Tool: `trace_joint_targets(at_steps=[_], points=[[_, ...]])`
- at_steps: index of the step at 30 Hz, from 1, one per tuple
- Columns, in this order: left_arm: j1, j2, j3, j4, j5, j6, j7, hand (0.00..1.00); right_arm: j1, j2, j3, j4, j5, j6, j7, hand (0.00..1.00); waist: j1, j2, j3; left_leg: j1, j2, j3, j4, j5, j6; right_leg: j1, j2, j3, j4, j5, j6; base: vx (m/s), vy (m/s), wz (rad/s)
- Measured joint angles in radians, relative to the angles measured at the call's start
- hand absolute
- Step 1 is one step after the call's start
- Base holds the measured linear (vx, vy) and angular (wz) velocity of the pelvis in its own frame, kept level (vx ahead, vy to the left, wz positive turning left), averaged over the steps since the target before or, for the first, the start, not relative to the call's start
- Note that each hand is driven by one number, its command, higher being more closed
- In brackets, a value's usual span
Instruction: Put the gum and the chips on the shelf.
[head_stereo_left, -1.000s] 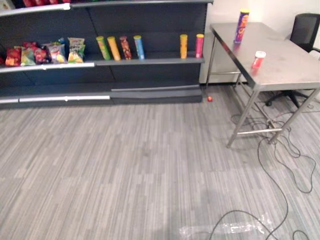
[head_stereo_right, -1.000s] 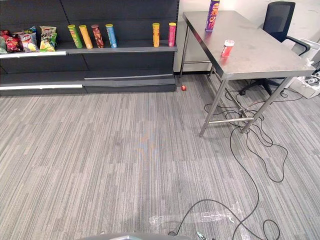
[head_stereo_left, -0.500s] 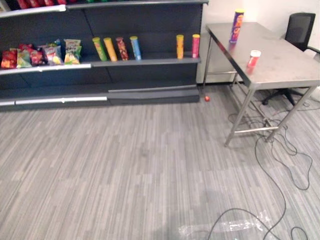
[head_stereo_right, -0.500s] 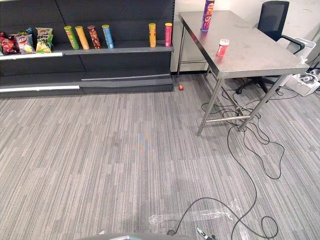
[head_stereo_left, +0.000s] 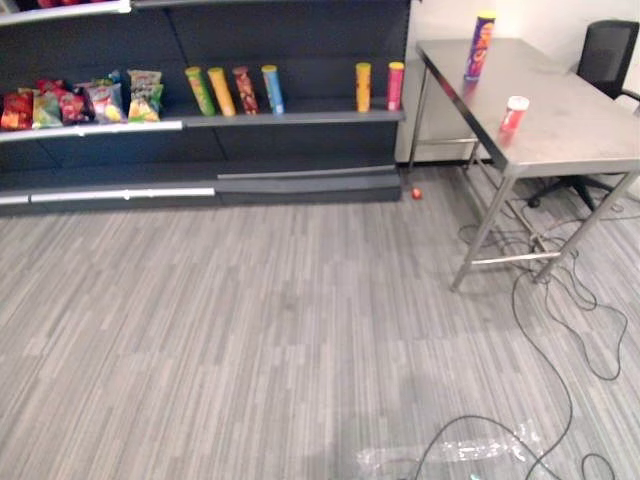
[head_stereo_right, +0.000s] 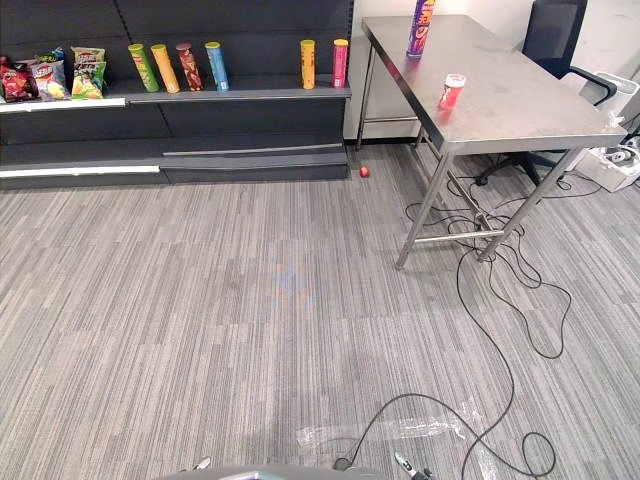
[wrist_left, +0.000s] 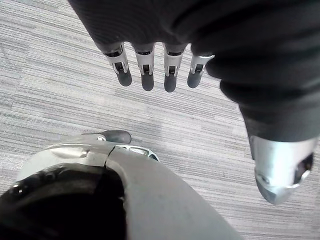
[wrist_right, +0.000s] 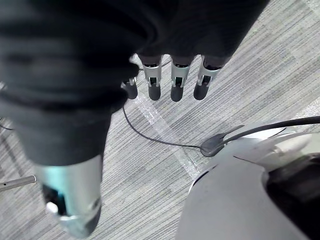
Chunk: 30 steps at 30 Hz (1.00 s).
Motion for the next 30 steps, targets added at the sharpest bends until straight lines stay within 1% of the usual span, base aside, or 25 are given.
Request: trace_joint_targets(at_steps=[5,8,15,17,19,20,22,24,26,28,29,30], points=[[0.000,0.000,0.000,-0.002,0.000,0.000,0.000,0.00,0.002,-0.001,0.014,0.000,0.031,-0.005,0.000,0.00,0.000,-0.002,0.001,0.000,0.000,0.000,0.000,0.000,0.000,0.000,0.000,0.000,0.000,0.000,0.000,0.00,0.000,0.00],[0.000,0.000,-0.001,-0.003,0.000,0.000,0.000,0.00,0.007,-0.004,0.042,-0.004,0.033,-0.023,0.000,0.00,-0.001,-0.003,0.002,-0.001,0.000,0.001,0.000,0.000,0.000,-0.001,0.000,0.000,0.000,0.000,0.000,0.00,0.000,0.00],[0.000,0.001,-0.002,-0.003,0.007,0.000,-0.001,0.00,0.008,-0.005,0.043,-0.004,0.036,-0.023,0.006,0.00,-0.002,-0.007,0.004,-0.001,0.000,0.002,-0.004,0.001,0.000,-0.003,0.000,0.000,-0.005,0.000,0.000,0.00,0.000,0.00],[-0.001,0.002,-0.005,-0.003,0.007,0.000,0.000,0.00,0.007,-0.004,0.042,-0.005,0.036,-0.024,-0.004,0.00,-0.002,-0.008,0.005,-0.003,0.000,0.002,-0.004,0.001,0.000,-0.005,0.001,0.000,-0.008,0.000,0.000,0.00,0.000,0.00],[-0.003,0.006,-0.024,-0.004,0.006,0.000,0.007,0.00,0.002,-0.003,0.042,-0.005,0.037,-0.024,-0.020,0.00,-0.003,-0.008,0.003,-0.018,0.000,0.004,-0.004,0.001,0.000,-0.021,0.001,0.002,-0.008,0.000,0.000,0.00,0.000,0.00],[-0.004,0.007,-0.030,-0.005,0.005,0.000,0.010,0.00,-0.001,-0.002,0.042,-0.005,0.037,-0.024,-0.023,0.00,-0.004,-0.004,0.001,-0.022,0.000,0.004,-0.004,0.001,0.000,-0.024,0.001,0.002,-0.008,0.000,-0.001,0.01,-0.032,-0.02],[-0.006,0.011,-0.041,-0.006,0.005,0.000,0.019,0.00,-0.006,-0.002,0.043,-0.005,0.037,-0.025,-0.022,0.00,-0.008,-0.008,0.003,-0.034,0.001,0.006,-0.004,0.002,-0.003,-0.038,0.003,0.003,-0.003,0.000,-0.001,0.02,-0.040,-0.04],[-0.009,0.012,-0.041,-0.006,0.005,0.000,0.020,0.00,-0.017,-0.002,0.043,-0.005,0.036,-0.025,-0.020,0.00,-0.010,-0.005,0.005,-0.042,0.005,0.012,-0.003,0.003,-0.006,-0.057,0.006,0.006,0.012,0.000,-0.001,0.02,-0.040,-0.11],[-0.012,0.013,-0.041,-0.010,0.005,0.000,0.021,0.00,-0.039,-0.002,0.043,-0.006,0.036,-0.027,-0.019,0.00,-0.010,-0.007,0.013,-0.053,0.011,0.030,0.004,0.009,-0.016,-0.085,0.009,0.008,0.049,-0.003,-0.003,0.01,-0.039,-0.16],[-0.018,0.018,-0.040,-0.016,0.004,0.000,0.021,0.00,-0.055,0.000,0.042,-0.006,0.037,-0.029,-0.005,0.00,-0.017,-0.015,0.034,-0.057,0.009,0.030,0.024,0.008,-0.022,-0.110,0.001,0.007,0.110,-0.038,-0.011,0.01,-0.040,0.00],[-0.022,0.022,-0.039,-0.017,0.001,0.000,0.021,0.00,-0.059,0.002,0.042,-0.006,0.038,-0.031,-0.001,0.00,-0.018,-0.024,0.039,-0.066,0.006,0.030,0.047,0.002,-0.031,-0.127,-0.008,0.007,0.154,-0.069,-0.019,0.00,-0.036,0.10],[-0.026,0.026,-0.039,-0.017,0.000,0.000,0.021,0.00,-0.060,0.005,0.042,-0.006,0.038,-0.031,-0.001,0.00,-0.019,-0.031,0.043,-0.077,0.006,0.030,0.074,-0.005,-0.042,-0.135,-0.015,0.007,0.176,-0.084,-0.023,0.00,-0.068,0.18]])
